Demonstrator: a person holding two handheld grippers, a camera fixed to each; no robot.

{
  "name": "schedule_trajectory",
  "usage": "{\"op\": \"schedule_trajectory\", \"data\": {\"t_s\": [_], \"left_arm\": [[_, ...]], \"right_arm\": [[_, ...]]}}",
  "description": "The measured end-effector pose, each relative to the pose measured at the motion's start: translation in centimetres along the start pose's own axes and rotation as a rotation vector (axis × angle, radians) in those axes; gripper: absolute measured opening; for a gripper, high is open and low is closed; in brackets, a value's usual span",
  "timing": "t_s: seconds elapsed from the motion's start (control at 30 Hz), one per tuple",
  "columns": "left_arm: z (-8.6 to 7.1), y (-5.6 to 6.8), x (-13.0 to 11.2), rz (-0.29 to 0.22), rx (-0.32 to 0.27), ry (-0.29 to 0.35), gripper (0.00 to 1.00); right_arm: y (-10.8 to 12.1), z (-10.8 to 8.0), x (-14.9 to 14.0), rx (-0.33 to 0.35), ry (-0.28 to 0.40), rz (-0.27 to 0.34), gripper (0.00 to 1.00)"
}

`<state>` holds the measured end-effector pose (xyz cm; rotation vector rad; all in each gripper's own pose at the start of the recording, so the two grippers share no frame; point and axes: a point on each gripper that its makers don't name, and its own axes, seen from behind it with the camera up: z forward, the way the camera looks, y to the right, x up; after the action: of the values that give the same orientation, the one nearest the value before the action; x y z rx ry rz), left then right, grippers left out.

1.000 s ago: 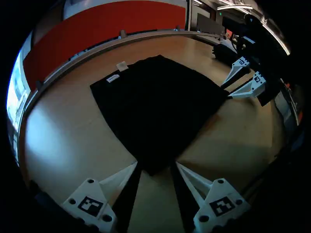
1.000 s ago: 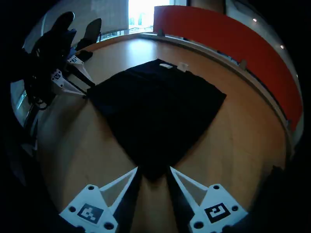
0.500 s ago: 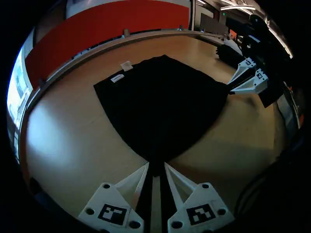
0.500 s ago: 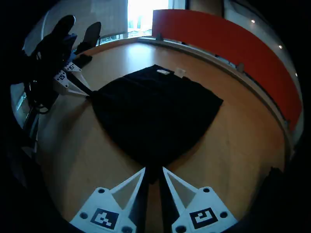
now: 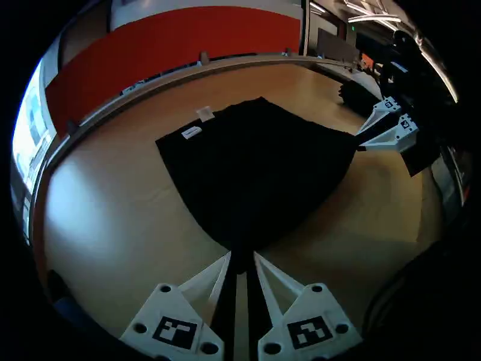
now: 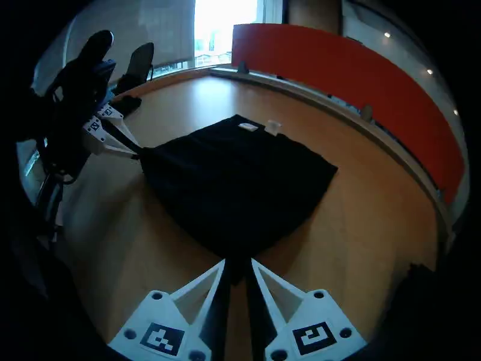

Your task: Fold towel

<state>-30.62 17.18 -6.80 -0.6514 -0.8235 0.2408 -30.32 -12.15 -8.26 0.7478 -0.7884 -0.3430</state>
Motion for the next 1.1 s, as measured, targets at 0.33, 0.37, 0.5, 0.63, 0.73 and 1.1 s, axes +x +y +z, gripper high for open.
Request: {"op": "schedule_trajectory", "data": {"t_s": [0.33, 0.37, 0.5, 0.63, 0.73, 1.1], "left_arm": [[-2.9, -0.3, 2.1, -0.011, 0.032, 0.034, 0.10], [-3.2, -0.3, 2.2, -0.012, 0.032, 0.037, 0.10], [-4.5, -0.2, 3.1, -0.027, 0.033, 0.057, 0.10], [-5.8, -0.1, 3.9, -0.050, 0.035, 0.073, 0.10], [-6.6, 0.1, 4.3, -0.064, 0.038, 0.080, 0.10], [-8.8, 1.0, 4.7, -0.095, 0.030, 0.084, 0.10]], "right_arm": [[0.0, -2.5, 2.8, -0.020, 0.050, -0.008, 0.16], [-0.1, -2.8, 3.0, -0.021, 0.053, -0.009, 0.16], [-0.1, -3.8, 3.8, -0.026, 0.063, -0.014, 0.16], [-0.3, -4.8, 4.4, -0.029, 0.072, -0.018, 0.16], [-0.4, -5.5, 4.9, -0.031, 0.078, -0.018, 0.16], [-1.2, -7.8, 5.8, -0.032, 0.092, -0.011, 0.16]]}}
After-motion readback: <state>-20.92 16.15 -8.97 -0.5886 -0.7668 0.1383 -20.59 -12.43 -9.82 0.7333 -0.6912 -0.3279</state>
